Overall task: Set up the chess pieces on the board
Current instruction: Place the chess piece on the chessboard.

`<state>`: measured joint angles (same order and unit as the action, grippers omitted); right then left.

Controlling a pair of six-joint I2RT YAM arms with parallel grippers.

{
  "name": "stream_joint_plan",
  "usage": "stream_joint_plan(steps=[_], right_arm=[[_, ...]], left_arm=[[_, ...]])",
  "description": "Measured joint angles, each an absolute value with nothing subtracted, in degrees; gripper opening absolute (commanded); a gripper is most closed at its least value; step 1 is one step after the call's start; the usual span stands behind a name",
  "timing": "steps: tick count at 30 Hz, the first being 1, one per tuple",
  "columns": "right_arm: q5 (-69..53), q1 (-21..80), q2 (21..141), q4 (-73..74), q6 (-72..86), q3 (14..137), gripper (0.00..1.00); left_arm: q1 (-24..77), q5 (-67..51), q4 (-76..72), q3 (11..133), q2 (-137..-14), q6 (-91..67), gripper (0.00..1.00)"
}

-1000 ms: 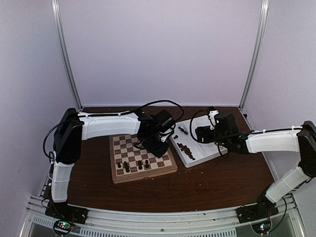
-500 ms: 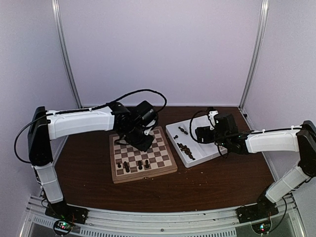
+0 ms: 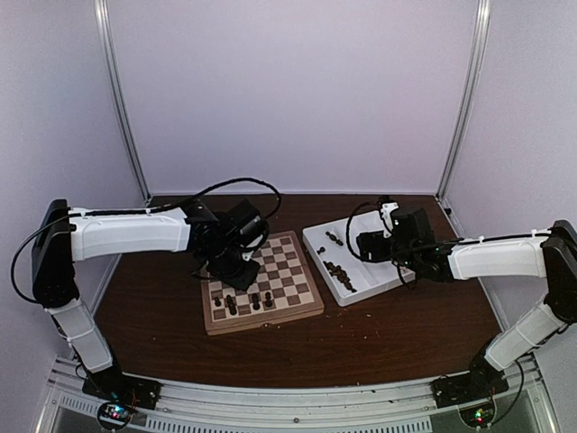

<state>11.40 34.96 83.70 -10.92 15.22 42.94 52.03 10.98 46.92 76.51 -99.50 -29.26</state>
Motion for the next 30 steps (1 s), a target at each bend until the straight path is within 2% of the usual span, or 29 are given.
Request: stream_joint_plan(steps=[30], right_arm=[[11.40,34.96,83.70,-10.92,15.22,42.94,0.96]], left_arm=[[51.31,10.11,39.83,70.32,-100.47,-30.79,0.05]])
